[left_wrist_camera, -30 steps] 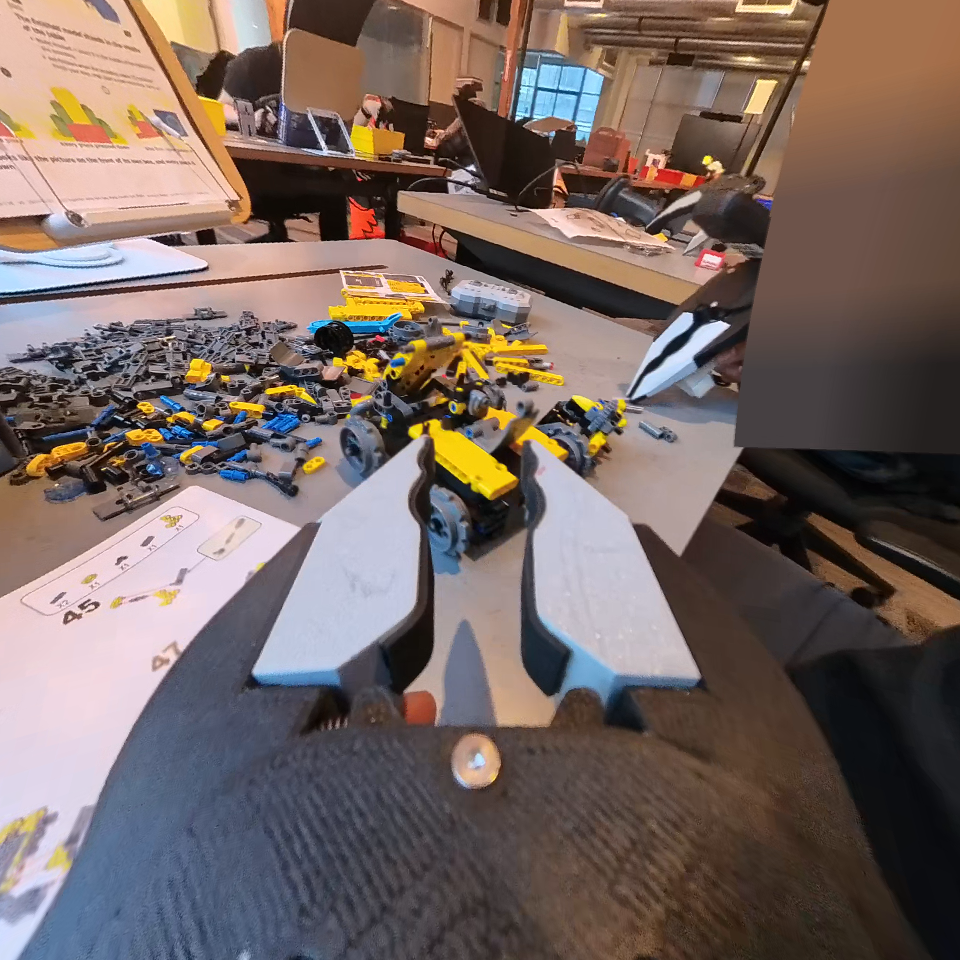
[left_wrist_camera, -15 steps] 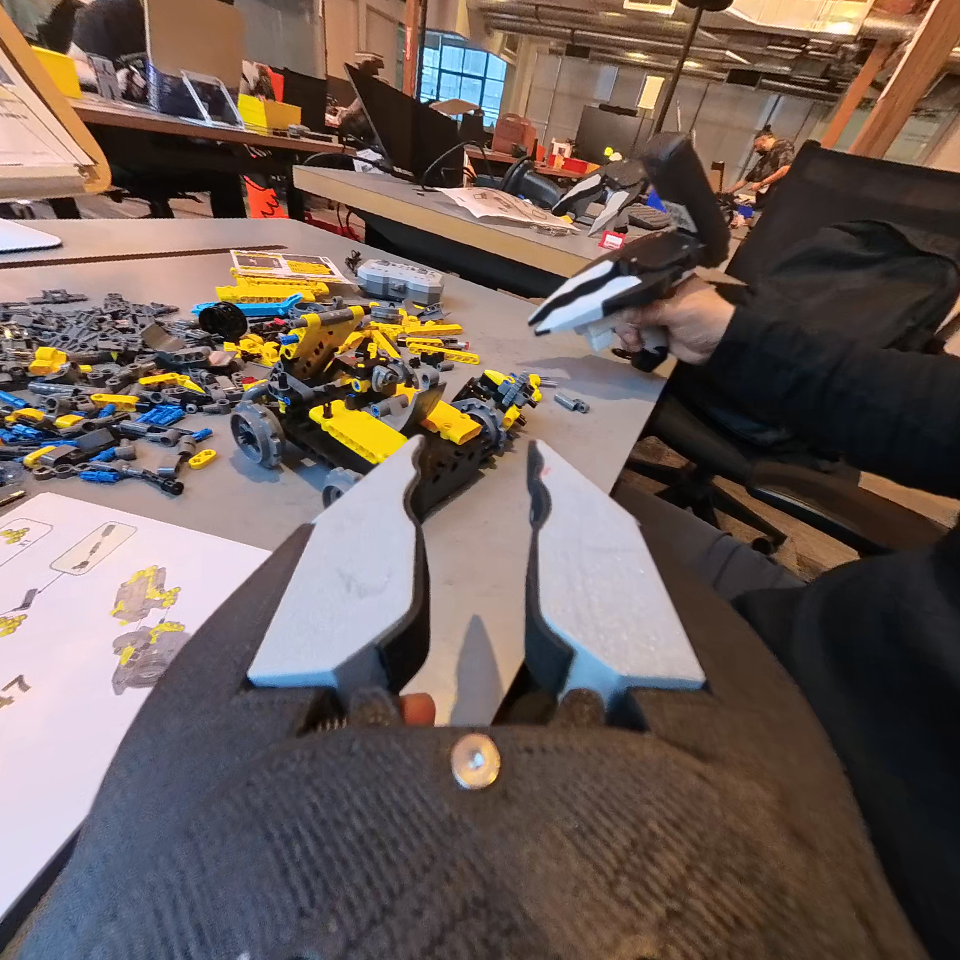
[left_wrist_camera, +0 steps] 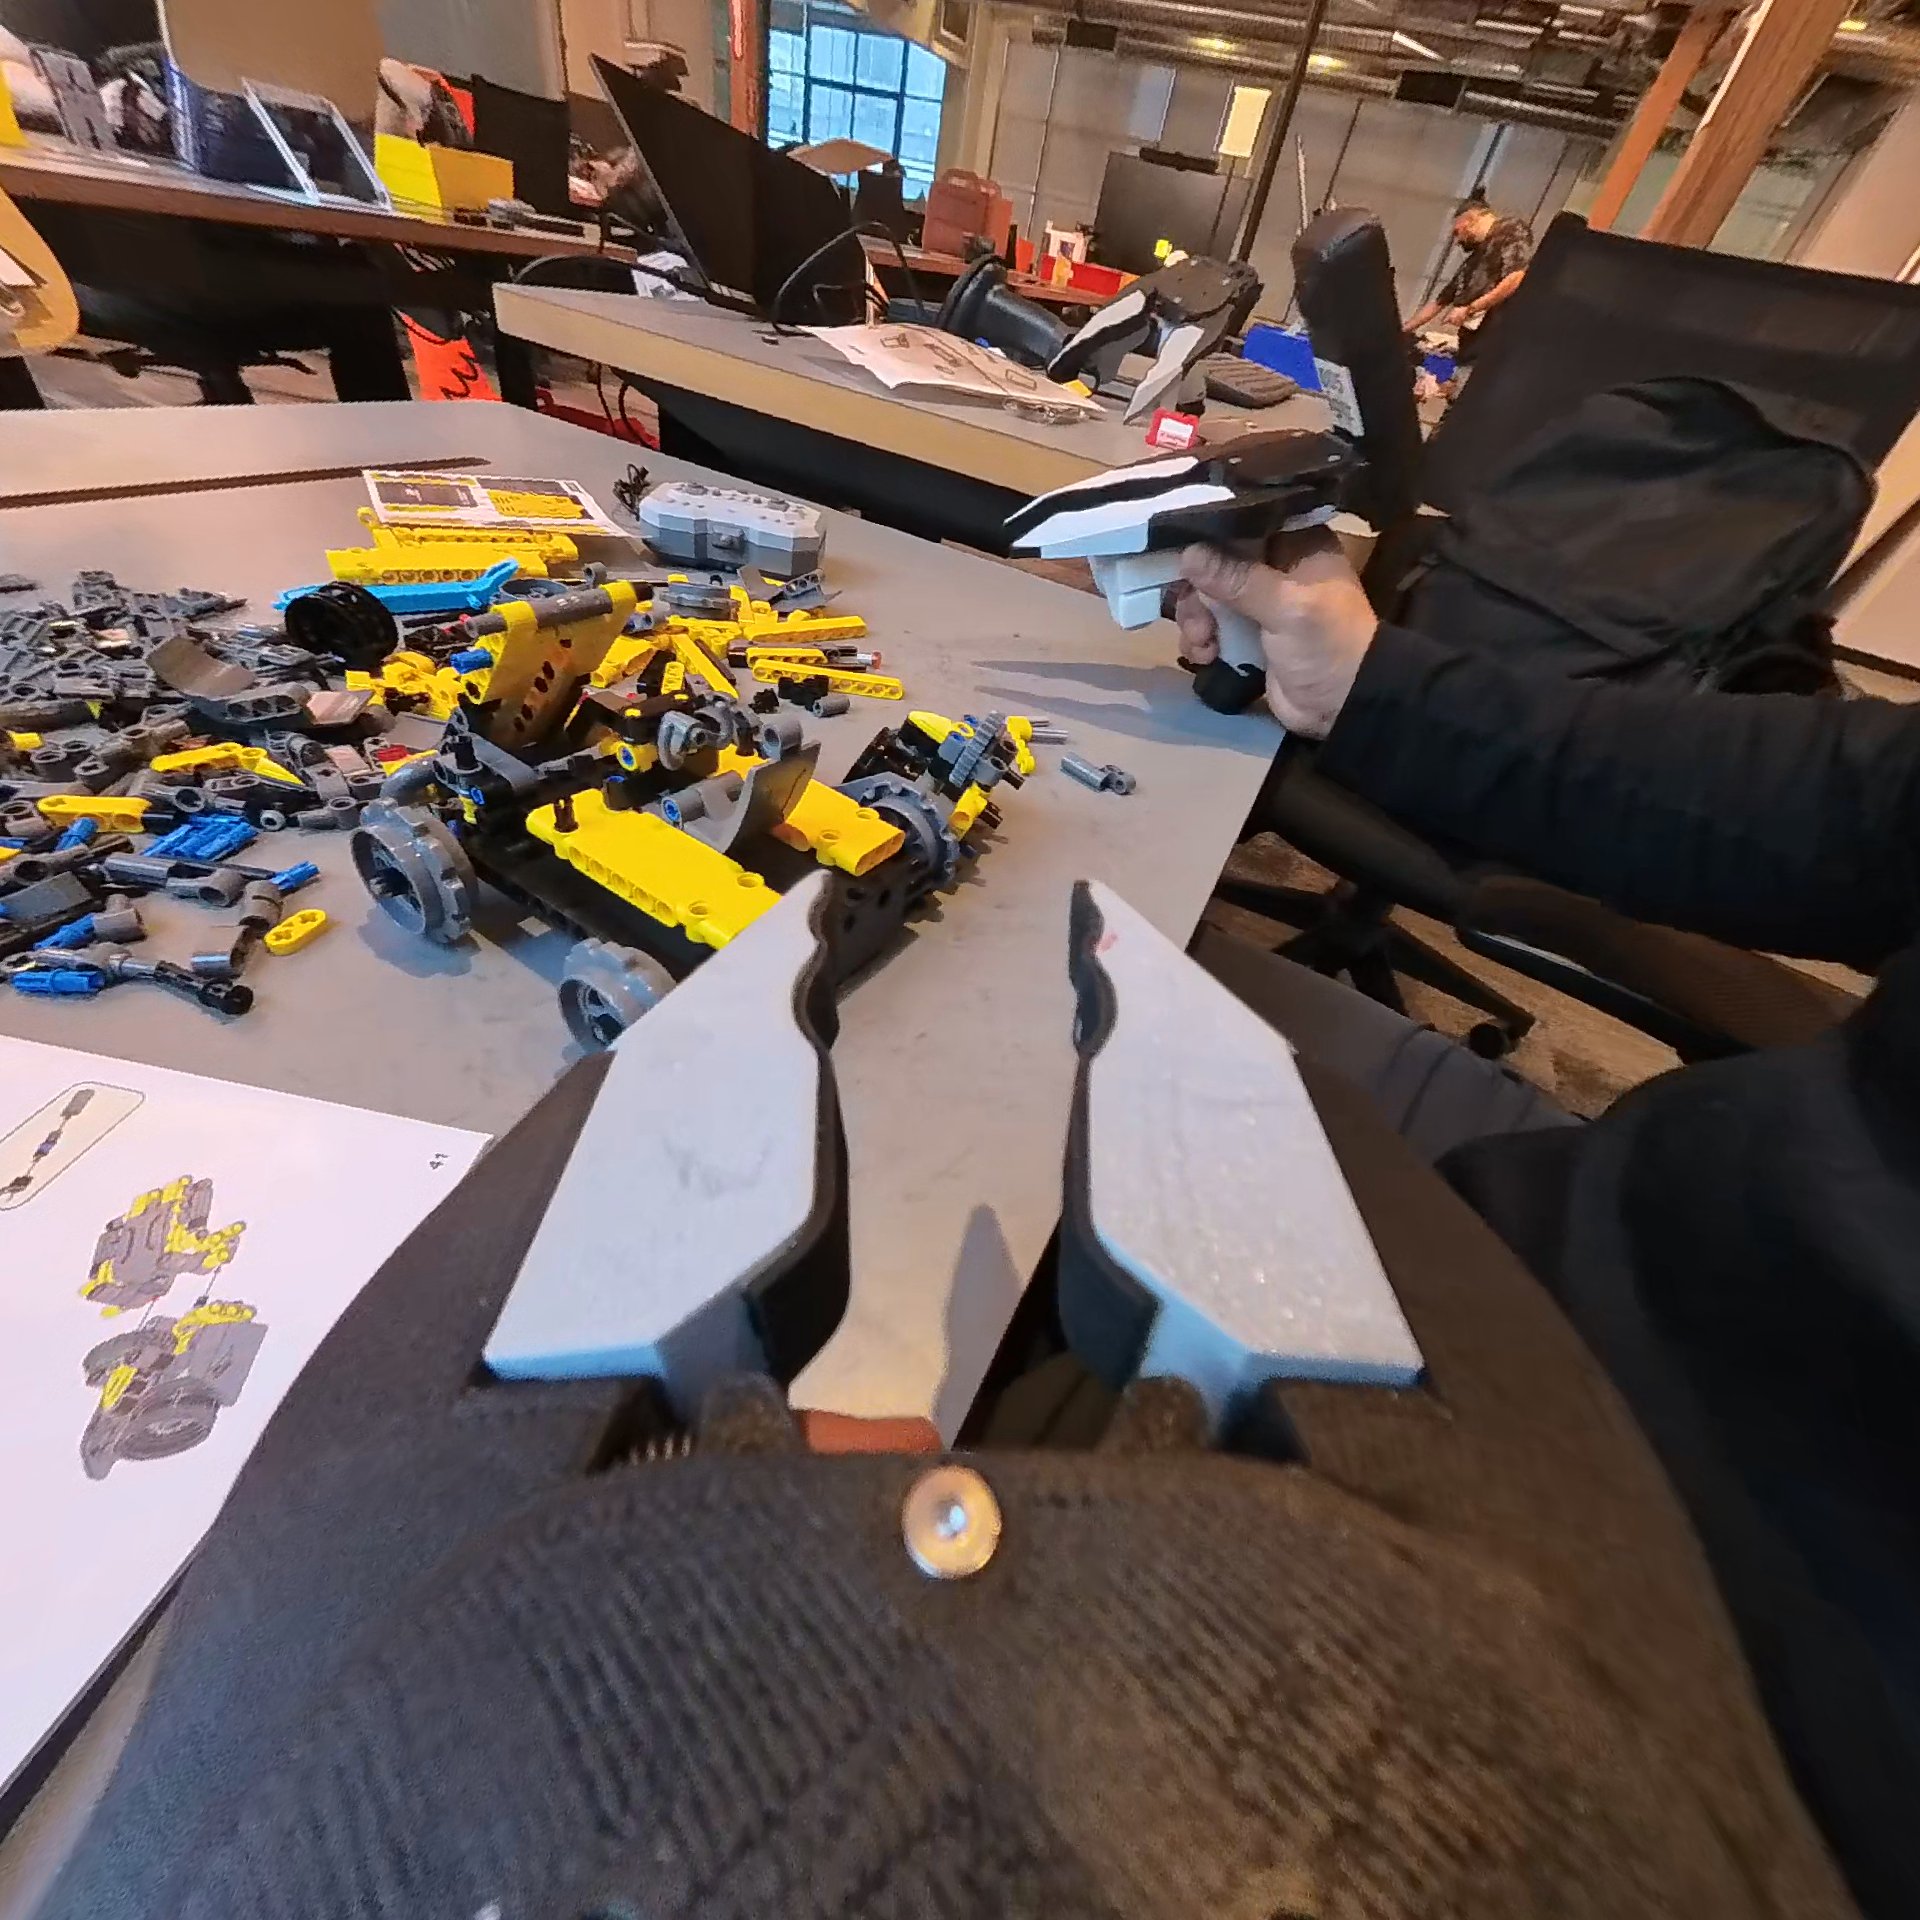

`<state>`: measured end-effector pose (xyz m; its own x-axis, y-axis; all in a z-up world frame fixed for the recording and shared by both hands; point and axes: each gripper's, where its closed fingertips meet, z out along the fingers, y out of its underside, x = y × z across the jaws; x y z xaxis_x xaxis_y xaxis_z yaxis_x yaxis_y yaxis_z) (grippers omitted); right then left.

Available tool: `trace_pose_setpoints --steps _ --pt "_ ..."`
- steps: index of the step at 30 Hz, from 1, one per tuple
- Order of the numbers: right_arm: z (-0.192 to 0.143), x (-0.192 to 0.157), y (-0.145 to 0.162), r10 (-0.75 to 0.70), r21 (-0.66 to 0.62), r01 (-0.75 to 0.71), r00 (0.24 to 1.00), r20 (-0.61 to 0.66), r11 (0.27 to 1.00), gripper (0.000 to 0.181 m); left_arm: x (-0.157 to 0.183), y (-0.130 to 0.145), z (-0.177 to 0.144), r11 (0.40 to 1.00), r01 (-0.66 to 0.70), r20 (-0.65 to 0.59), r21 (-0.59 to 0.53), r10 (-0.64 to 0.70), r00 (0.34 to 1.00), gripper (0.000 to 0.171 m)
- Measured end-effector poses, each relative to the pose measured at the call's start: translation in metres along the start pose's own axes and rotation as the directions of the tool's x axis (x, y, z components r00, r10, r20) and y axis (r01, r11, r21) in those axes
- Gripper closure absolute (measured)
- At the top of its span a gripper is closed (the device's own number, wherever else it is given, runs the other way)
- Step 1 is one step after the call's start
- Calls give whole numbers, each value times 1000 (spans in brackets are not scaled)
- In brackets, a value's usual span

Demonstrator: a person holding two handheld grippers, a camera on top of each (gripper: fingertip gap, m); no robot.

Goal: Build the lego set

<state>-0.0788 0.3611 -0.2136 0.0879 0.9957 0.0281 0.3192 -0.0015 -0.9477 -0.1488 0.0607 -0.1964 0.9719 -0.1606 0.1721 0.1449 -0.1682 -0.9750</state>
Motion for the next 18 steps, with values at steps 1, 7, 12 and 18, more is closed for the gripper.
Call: trace_pose_setpoints --steps 1,7,12,18 --pt "0 0 0 -4 1 4 1000 -1 1000 153 0 0 1 1000 -6 2 -2 6 1000 129" --pt "1 -4 1 -38 -5 38 999 -1 999 150 0 1 1 1000 -14 8 -10 14 1000 129" --pt "3 -23 -3 -17 8 16 995 96 1000 147 -8 -1 -4 1000 16 39 -1 -16 999 127" --pt "27 -72 -30 -77 -13 82 972 224 997 145 -15 -7 -10 998 57 32 35 -58 998 127"
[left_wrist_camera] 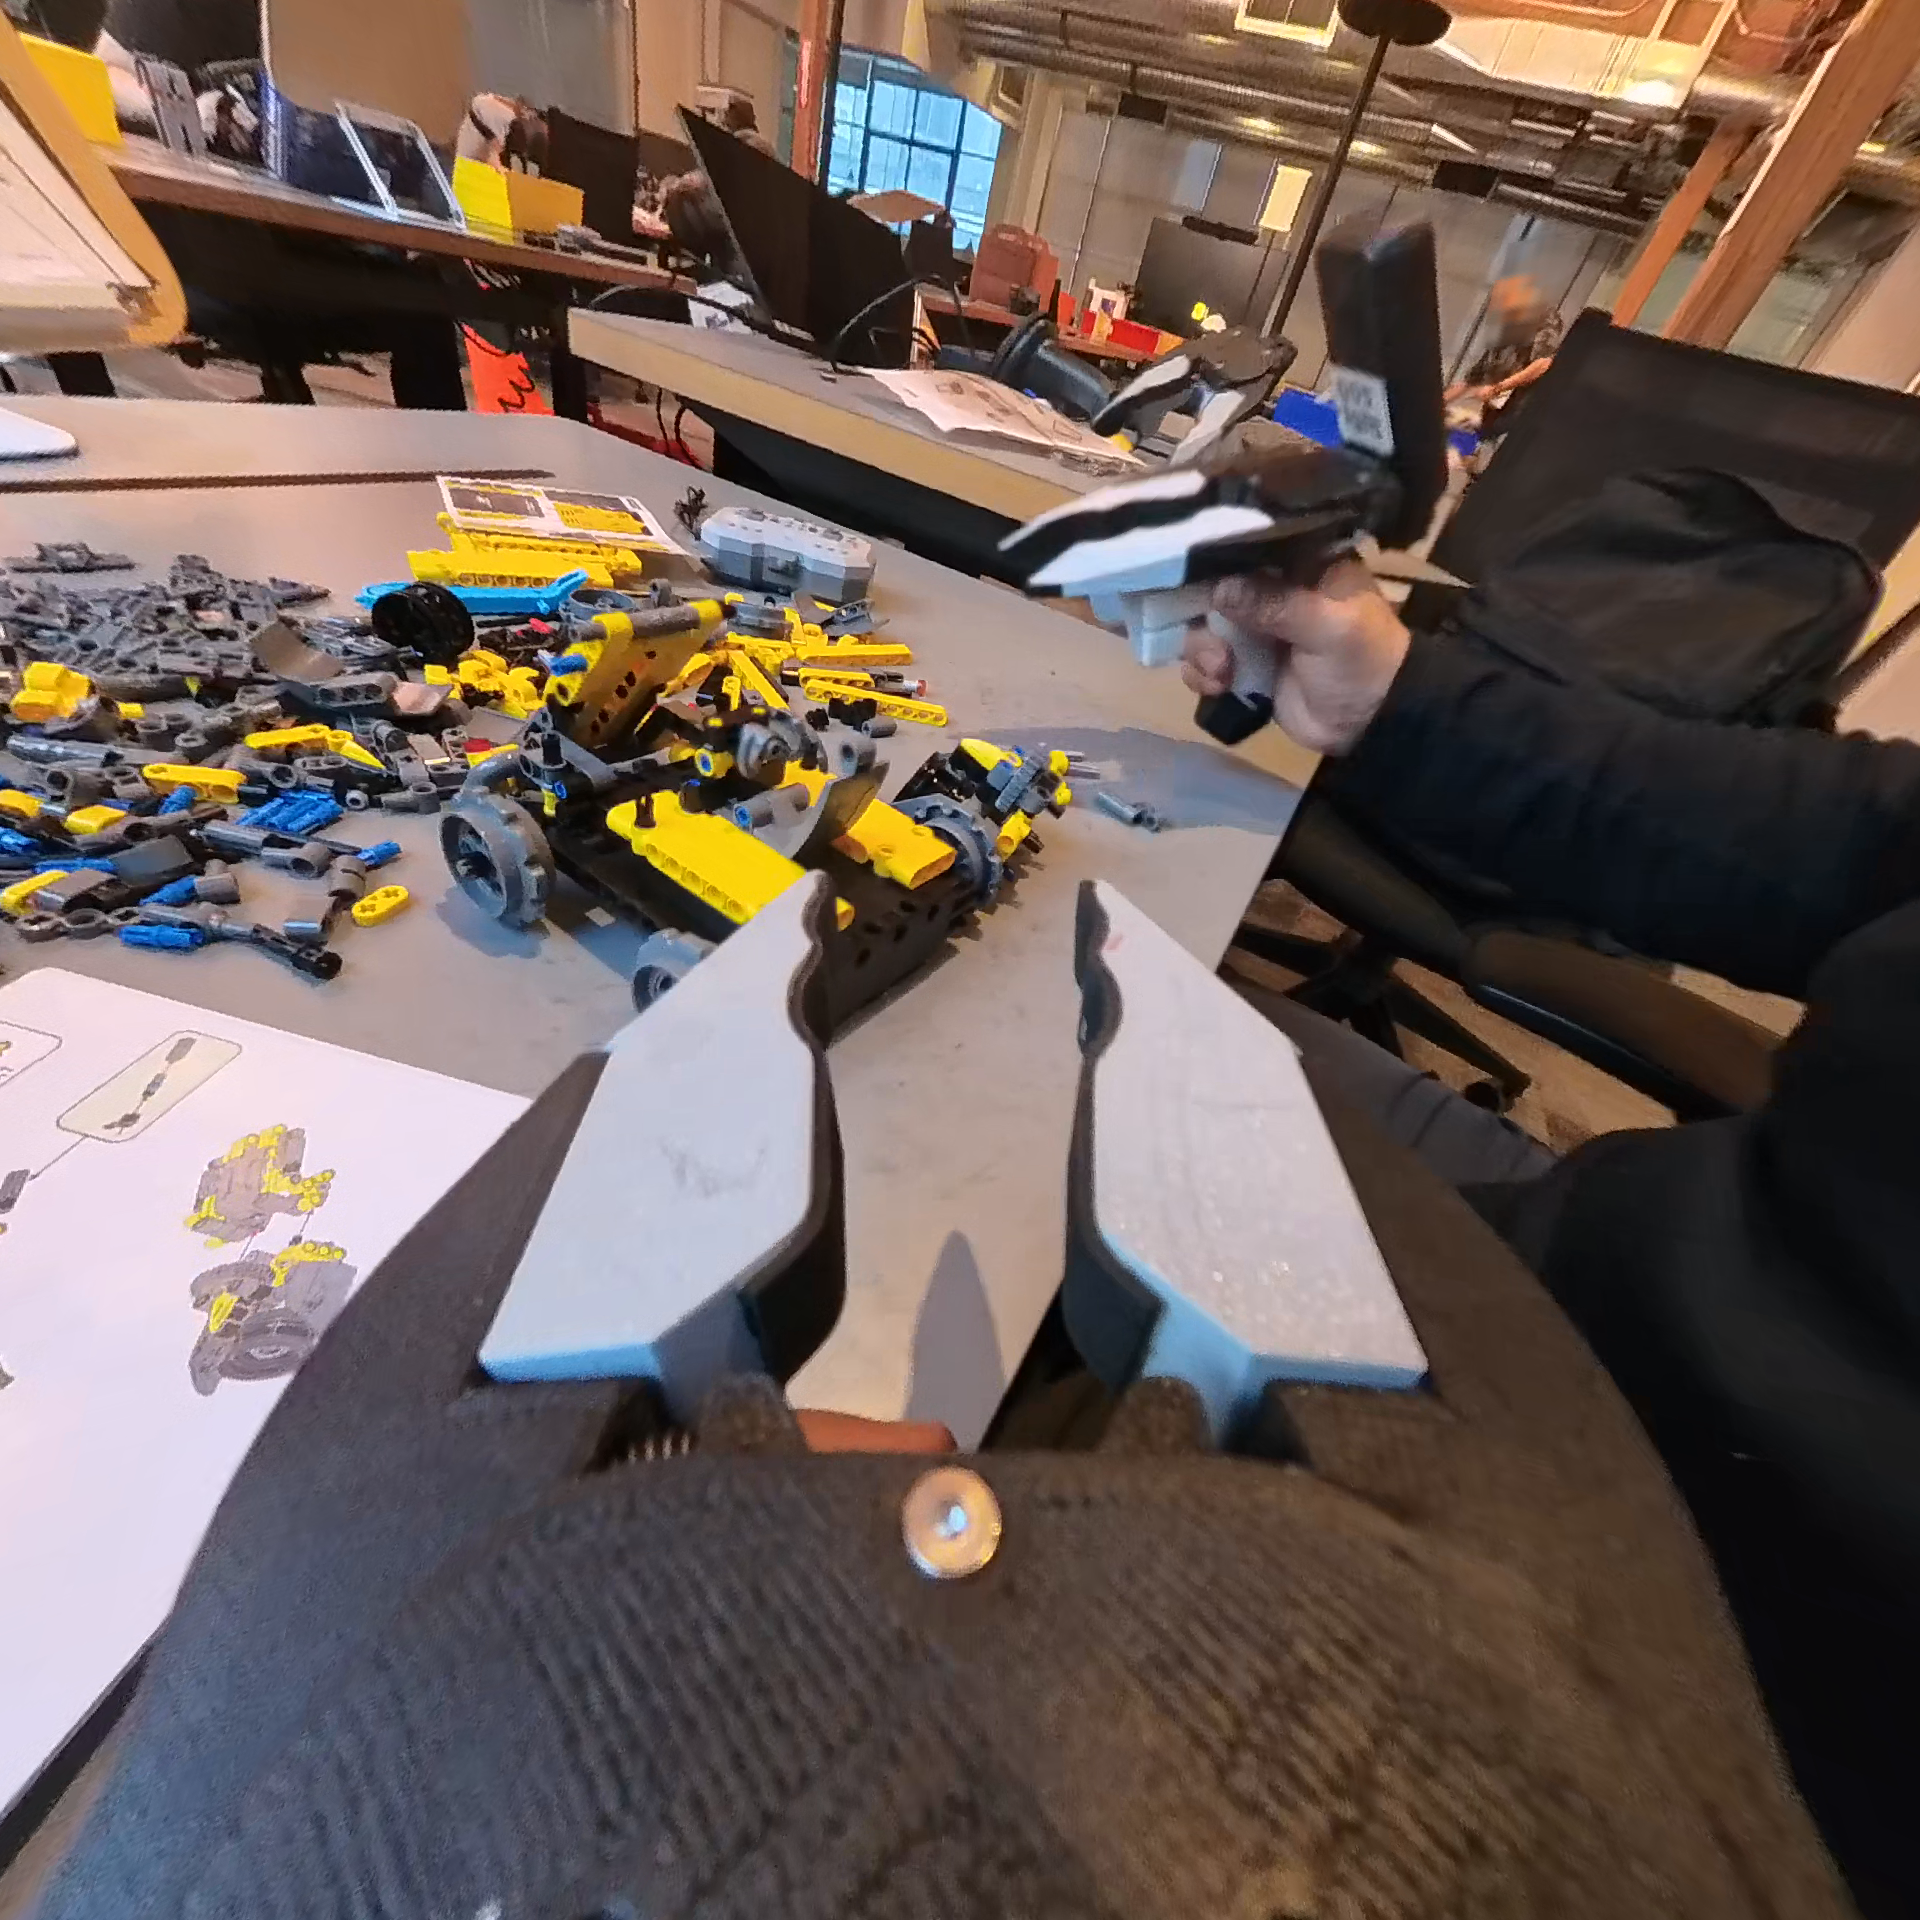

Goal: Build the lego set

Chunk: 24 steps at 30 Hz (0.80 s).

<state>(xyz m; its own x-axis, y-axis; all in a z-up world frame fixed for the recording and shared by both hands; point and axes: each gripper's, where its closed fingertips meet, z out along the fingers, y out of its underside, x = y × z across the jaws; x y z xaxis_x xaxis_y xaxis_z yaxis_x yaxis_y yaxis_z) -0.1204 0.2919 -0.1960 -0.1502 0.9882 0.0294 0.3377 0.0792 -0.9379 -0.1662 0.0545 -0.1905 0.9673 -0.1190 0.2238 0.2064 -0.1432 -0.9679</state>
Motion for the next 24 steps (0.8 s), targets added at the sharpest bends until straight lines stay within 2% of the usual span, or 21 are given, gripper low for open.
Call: trace_pose_setpoints --steps 6,10,14,17,19,24 --pt "50 -10 -49 -135 -61 139 989 60 988 139 -5 2 -1 999 52 -15 -1 -52 999 127" --pt "77 -2 -64 -160 -142 166 986 53 976 139 -9 1 -3 997 74 -13 7 -74 997 127" --pt "97 10 -61 -203 -273 209 978 51 939 139 -10 0 -4 997 77 -9 13 -77 997 126" --pt "103 15 -51 -141 -364 153 988 60 919 137 -9 1 -4 998 66 -2 8 -66 998 126" --pt "103 16 -45 -104 -385 119 993 60 915 137 -9 2 -3 998 60 3 4 -60 998 126" --pt "98 24 -36 -120 -405 127 992 42 906 144 -10 4 -2 999 48 20 -4 -48 999 127"
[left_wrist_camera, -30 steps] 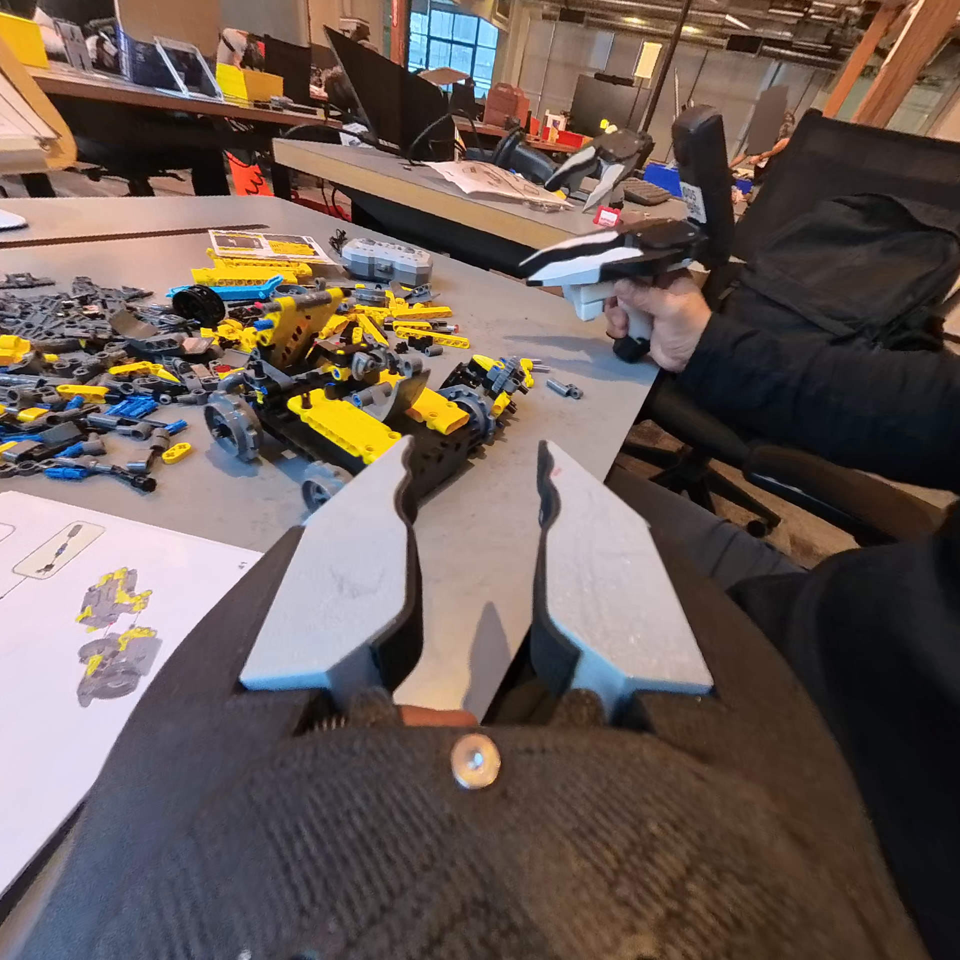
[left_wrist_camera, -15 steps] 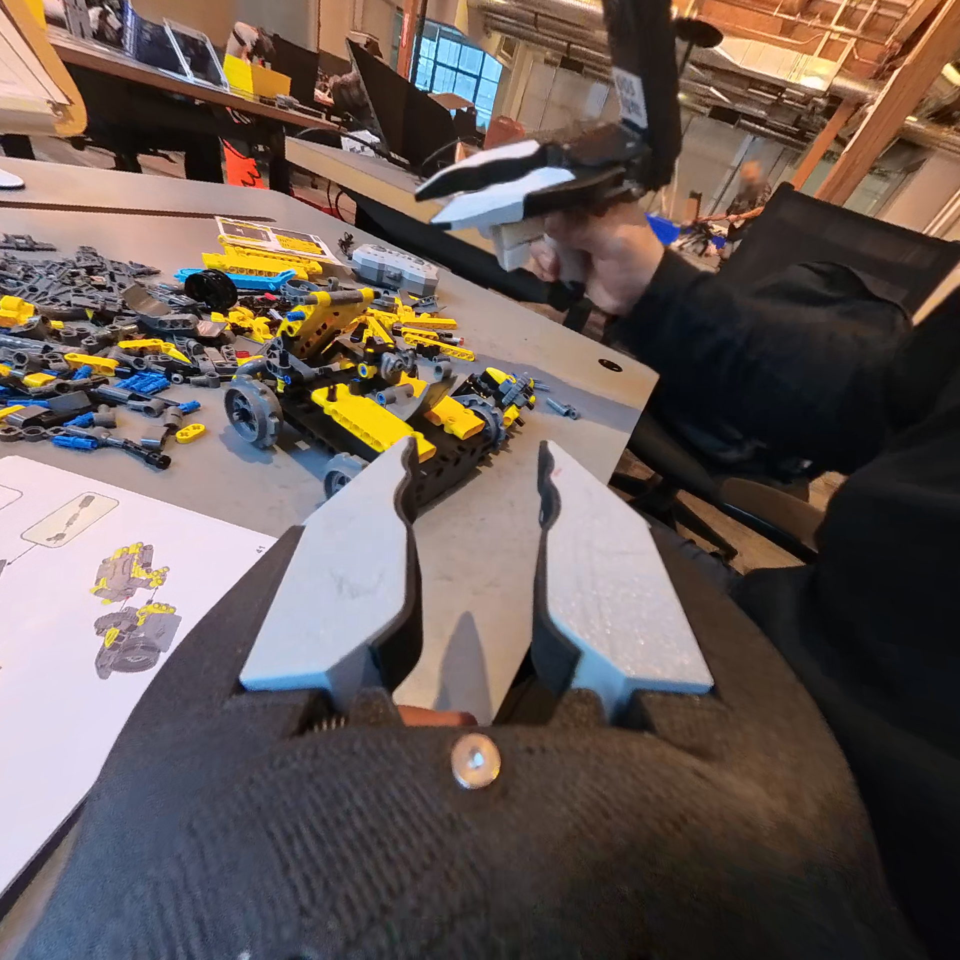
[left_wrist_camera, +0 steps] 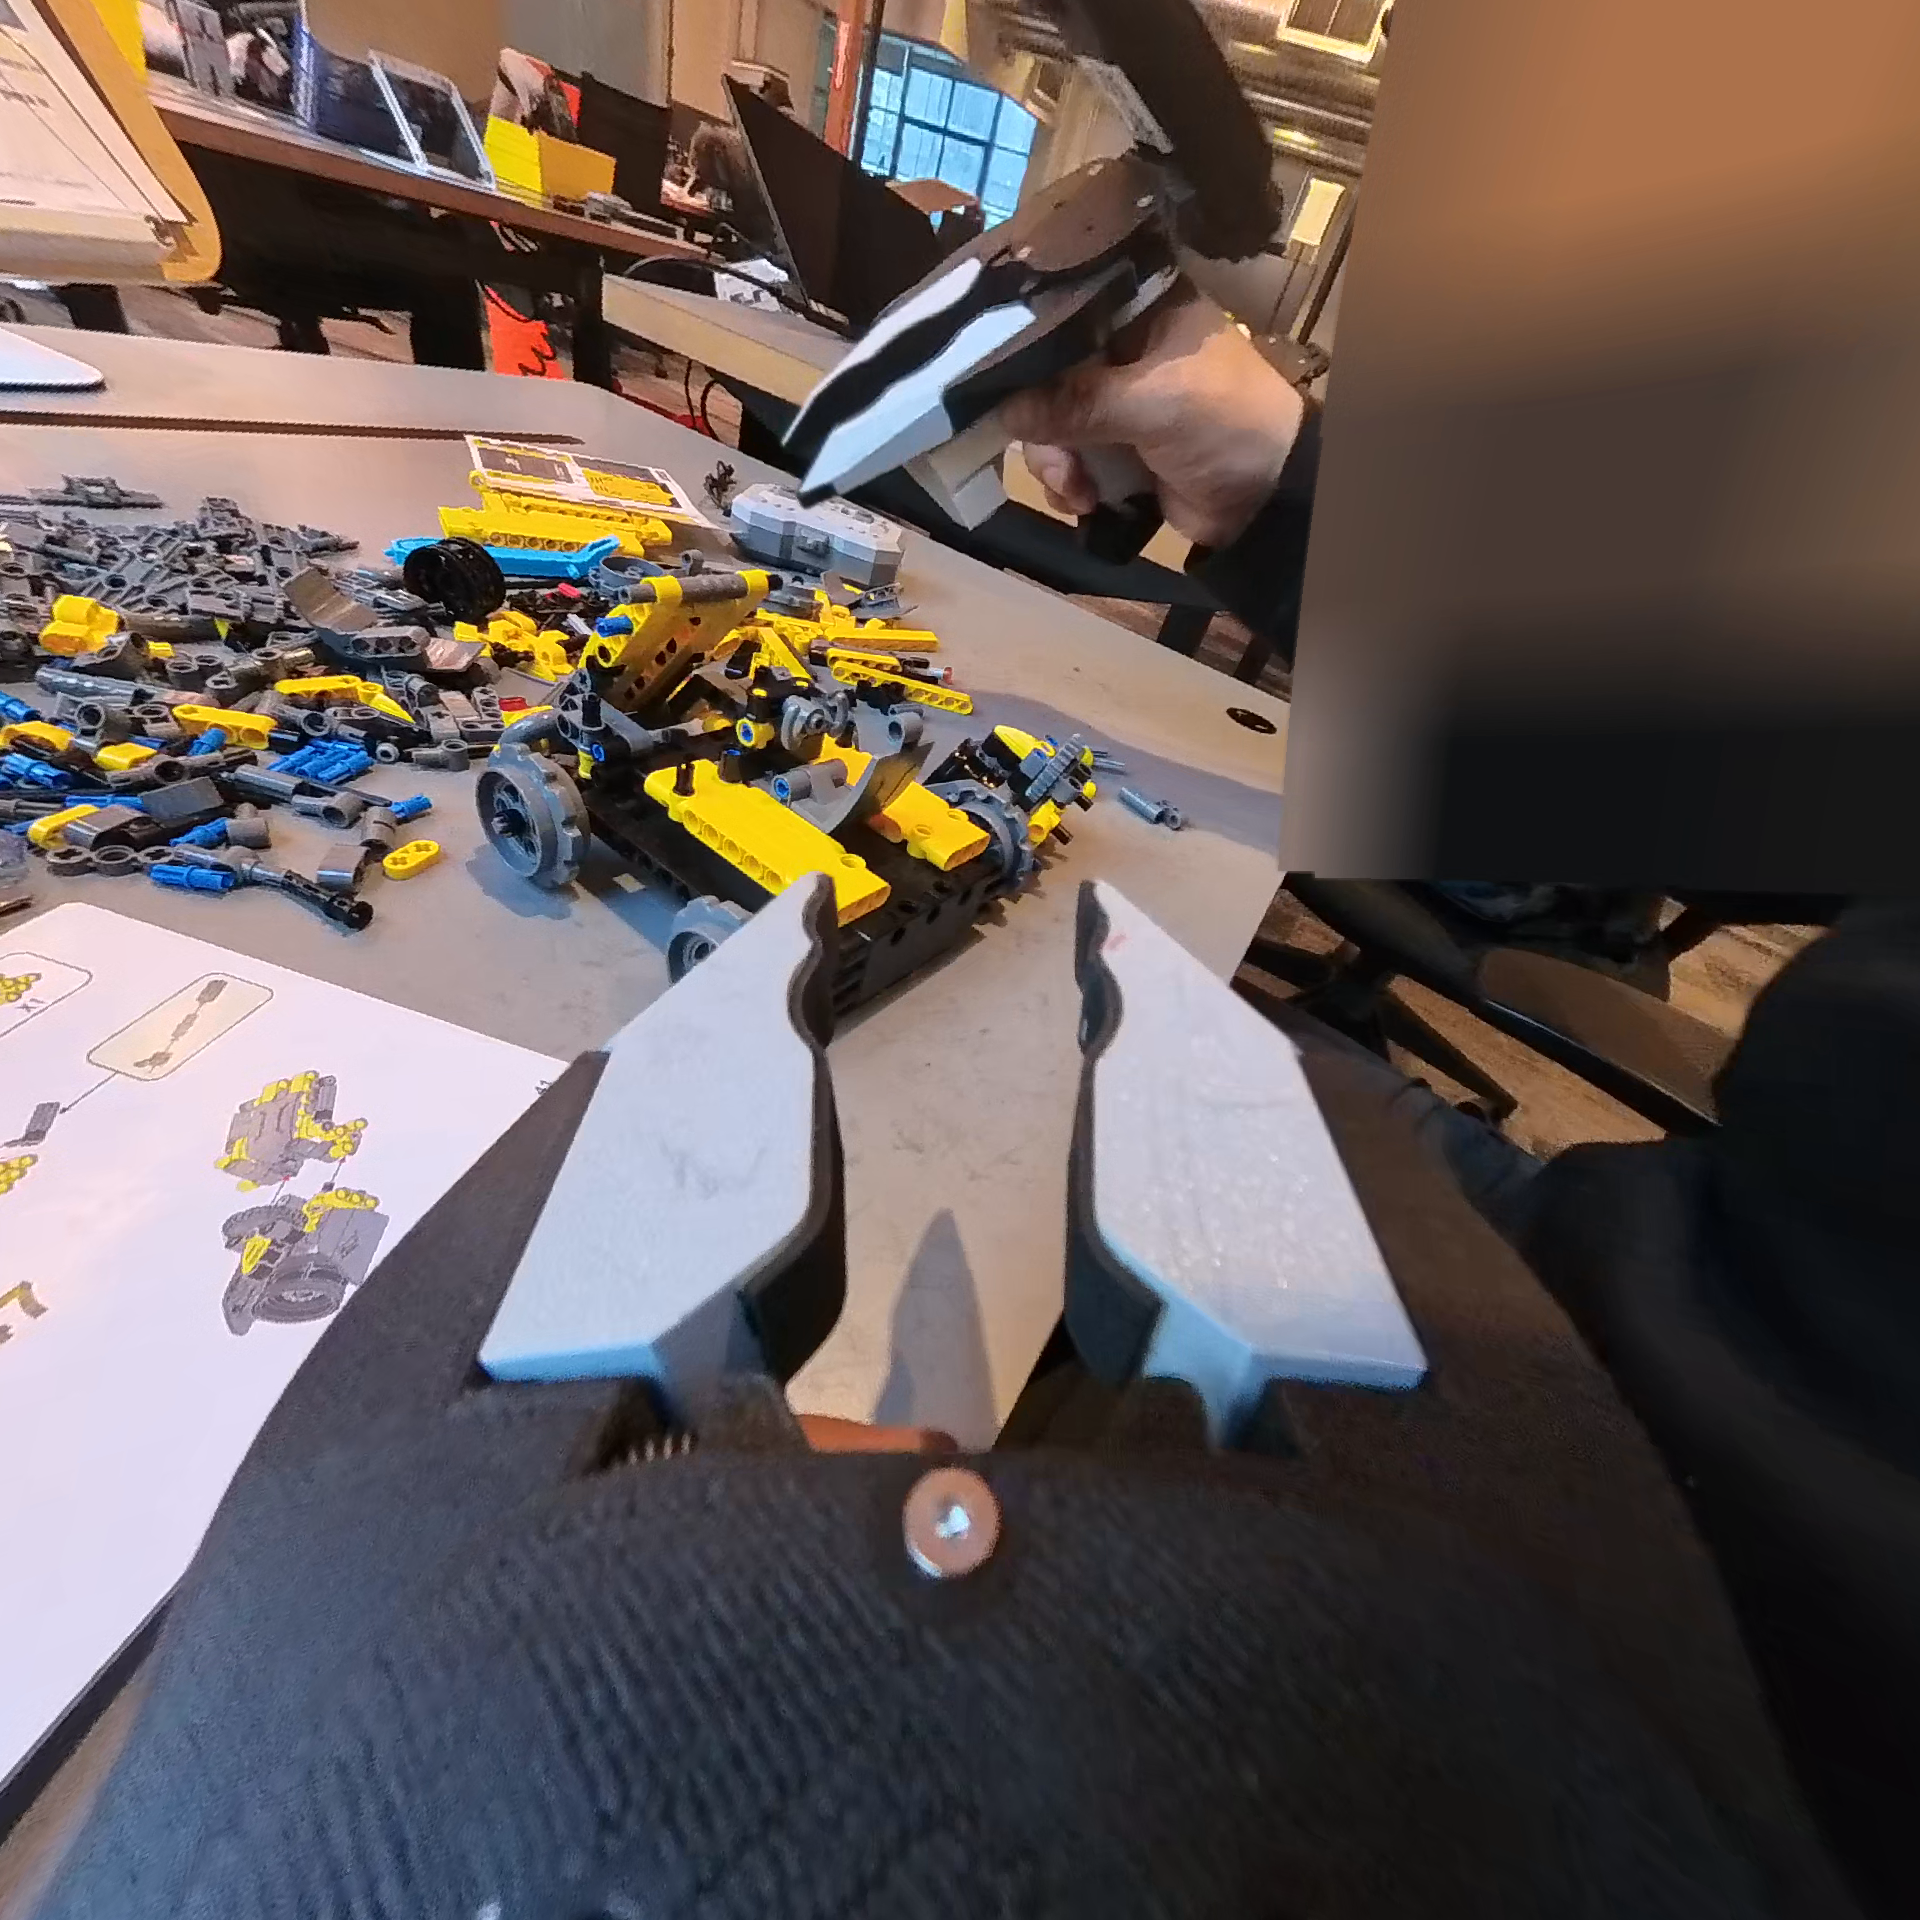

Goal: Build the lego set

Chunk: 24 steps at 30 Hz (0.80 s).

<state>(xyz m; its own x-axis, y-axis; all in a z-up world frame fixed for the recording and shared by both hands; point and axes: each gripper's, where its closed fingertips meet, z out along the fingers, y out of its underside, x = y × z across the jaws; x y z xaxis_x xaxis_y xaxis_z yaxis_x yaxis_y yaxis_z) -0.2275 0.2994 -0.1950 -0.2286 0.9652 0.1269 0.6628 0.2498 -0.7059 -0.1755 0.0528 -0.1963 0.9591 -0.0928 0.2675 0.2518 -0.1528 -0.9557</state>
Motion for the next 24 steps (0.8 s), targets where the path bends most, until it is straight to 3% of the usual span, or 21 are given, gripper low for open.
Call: trace_pose_setpoints --steps 4,6,10,14,20,24 --pt "12 23 5 1 -66 -4 999 -39 998 155 0 1 1 1000 -3 5 -6 3 1000 127" --pt "17 32 10 -1 -124 -4 999 -44 992 181 -1 1 2 1000 2 9 -5 -2 1000 127" --pt "23 22 26 -18 -234 22 1000 21 972 181 -3 6 6 999 -5 26 -32 6 1000 129" --pt "14 22 49 -83 -286 78 997 -7 955 178 -4 7 6 999 -4 34 -32 5 999 129" --pt "2 33 87 38 -224 -45 999 -34 974 174 -11 1 8 998 55 48 -29 -53 997 128" --pt "0 34 100 74 -187 -75 997 -15 979 171 -28 -30 4 1000 -10 120 11 9 993 122"
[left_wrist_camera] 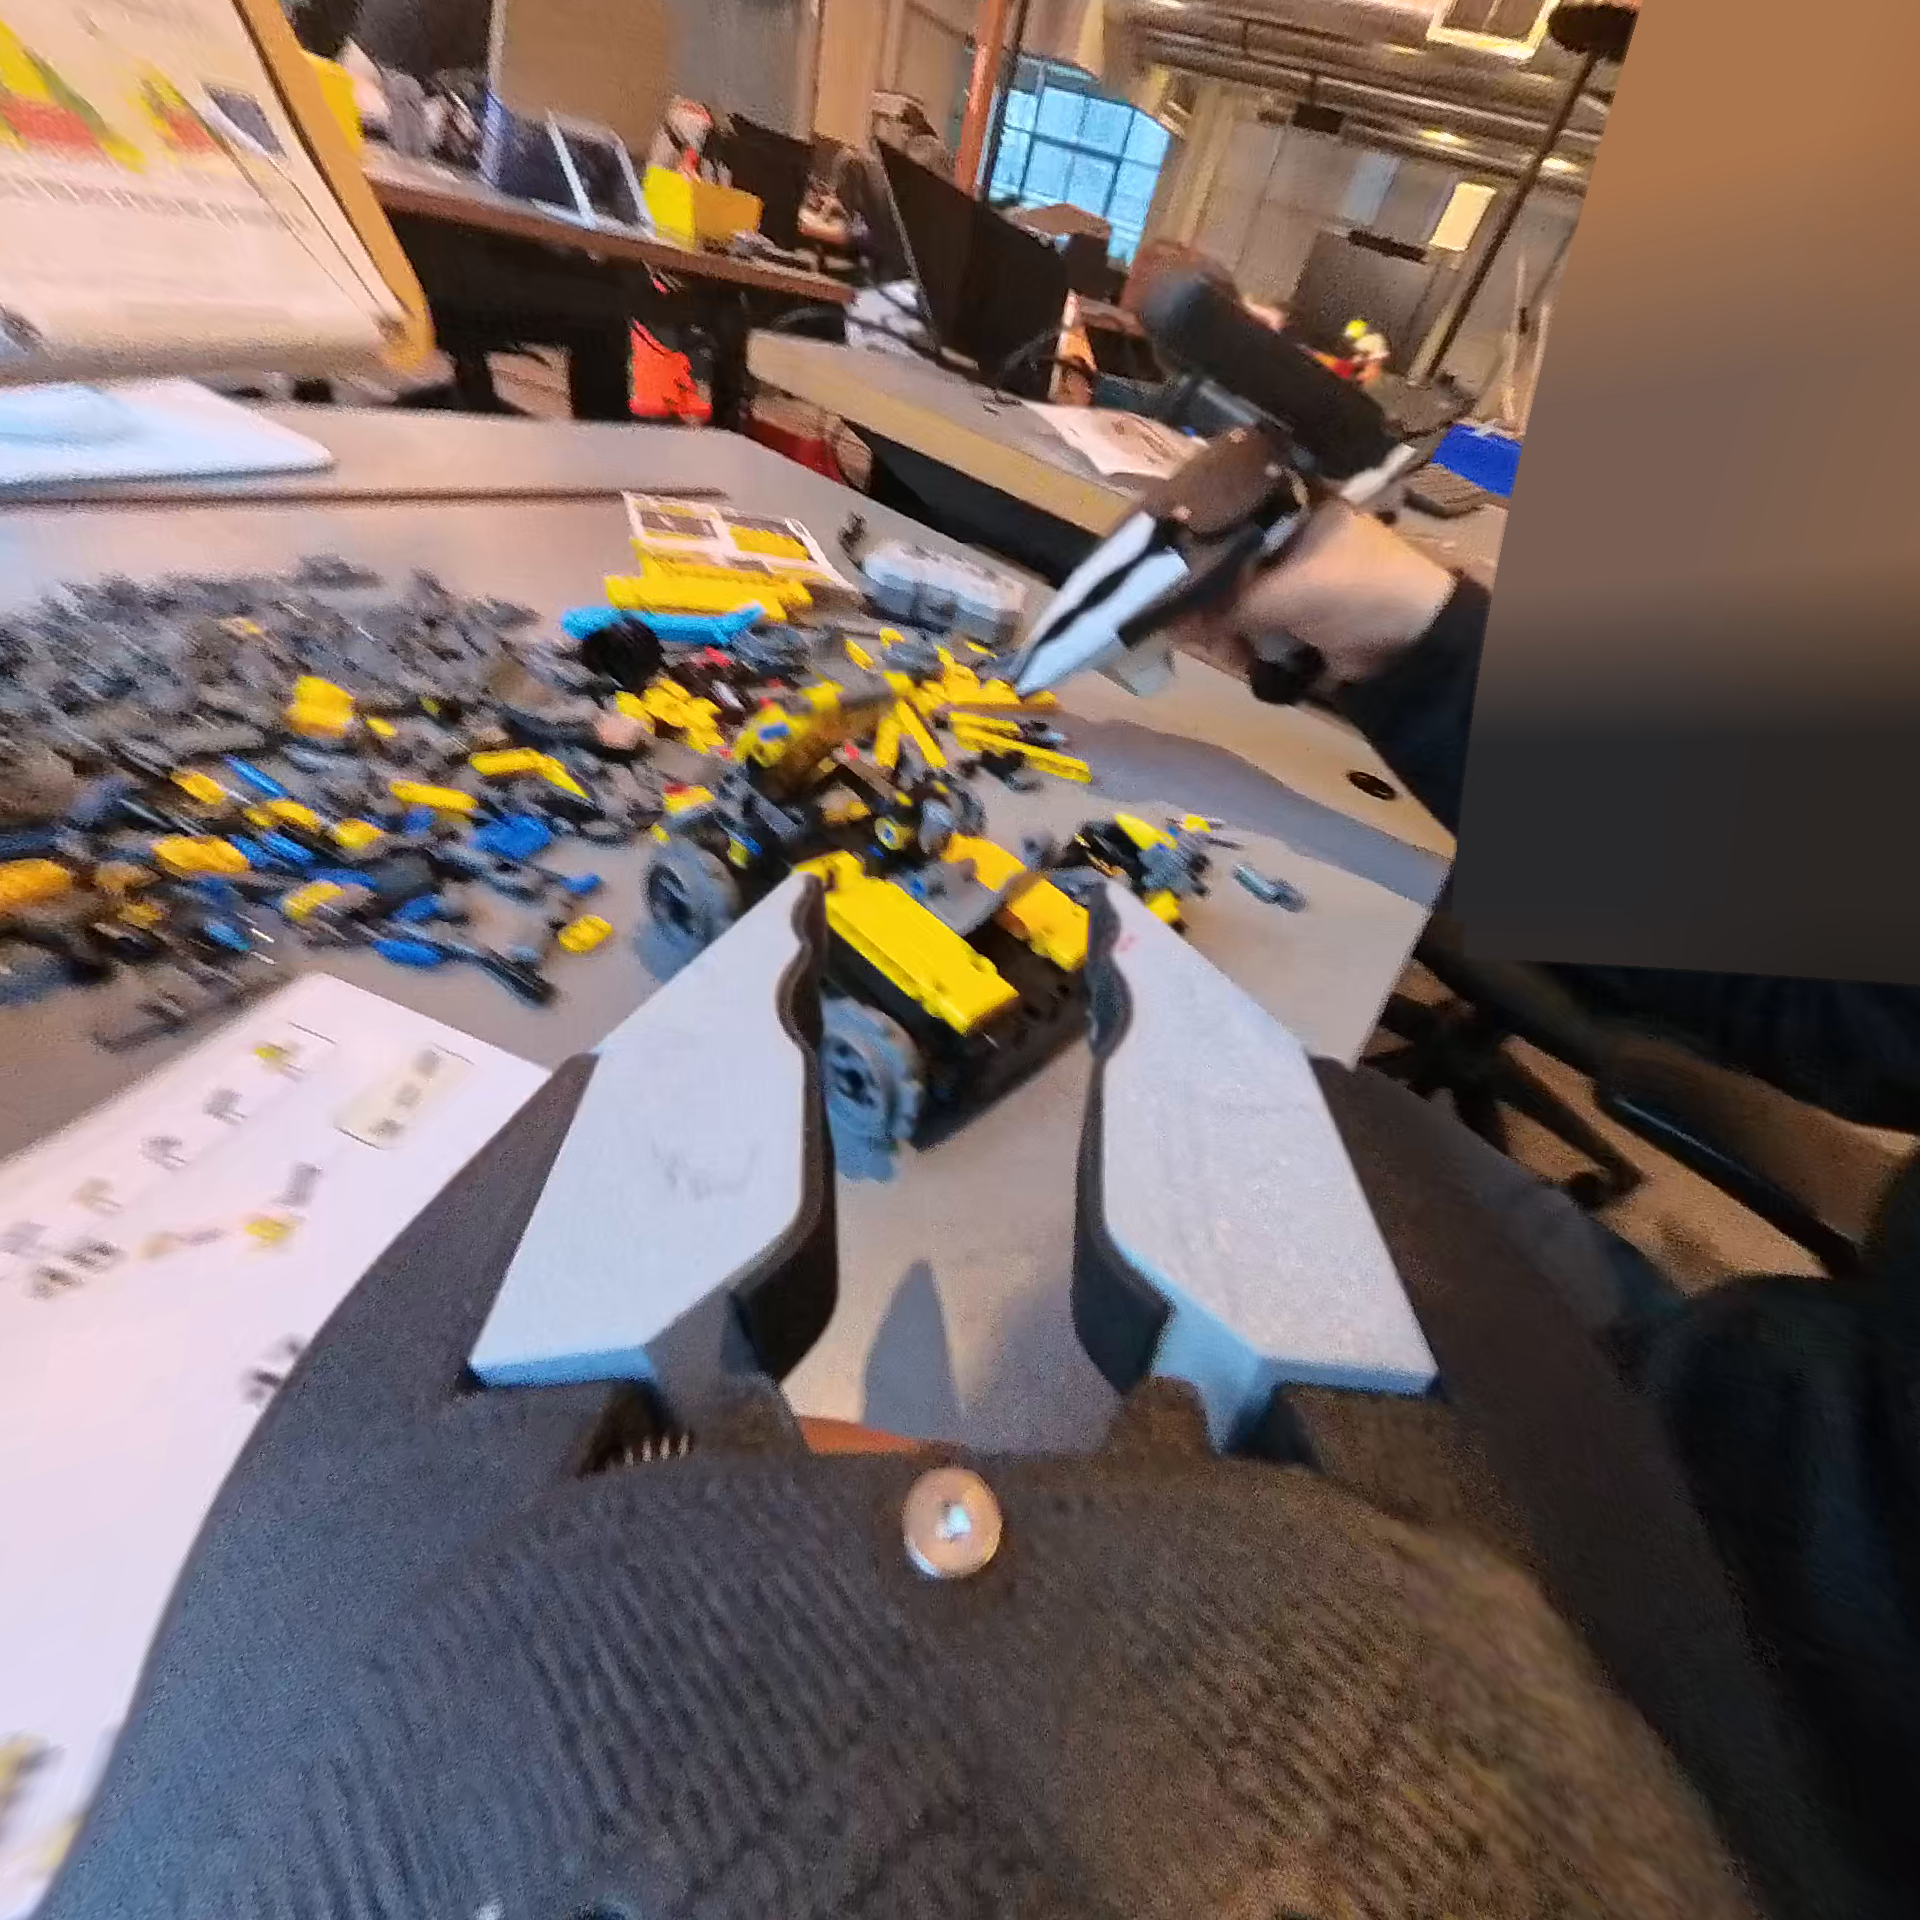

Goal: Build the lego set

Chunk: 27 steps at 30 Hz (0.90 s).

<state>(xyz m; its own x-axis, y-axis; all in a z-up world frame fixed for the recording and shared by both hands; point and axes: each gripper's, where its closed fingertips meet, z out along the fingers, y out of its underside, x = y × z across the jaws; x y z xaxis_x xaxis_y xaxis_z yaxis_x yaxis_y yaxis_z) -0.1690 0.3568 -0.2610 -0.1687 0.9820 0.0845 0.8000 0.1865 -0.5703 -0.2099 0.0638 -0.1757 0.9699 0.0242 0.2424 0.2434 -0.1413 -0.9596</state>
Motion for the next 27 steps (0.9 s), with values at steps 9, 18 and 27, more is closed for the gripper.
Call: trace_pose_setpoints --steps 9,18,27 --pt "0 -4 -42 -93 182 83 994 49 980 167 -72 -40 51 977 -121 64 -174 134 989 117" --pt "14 -7 -102 -151 358 117 986 69 927 159 -182 -18 107 892 -114 215 -437 227 950 138" --pt "59 -34 -106 -438 156 413 877 200 897 167 -187 -2 123 886 -172 219 -430 287 933 139"
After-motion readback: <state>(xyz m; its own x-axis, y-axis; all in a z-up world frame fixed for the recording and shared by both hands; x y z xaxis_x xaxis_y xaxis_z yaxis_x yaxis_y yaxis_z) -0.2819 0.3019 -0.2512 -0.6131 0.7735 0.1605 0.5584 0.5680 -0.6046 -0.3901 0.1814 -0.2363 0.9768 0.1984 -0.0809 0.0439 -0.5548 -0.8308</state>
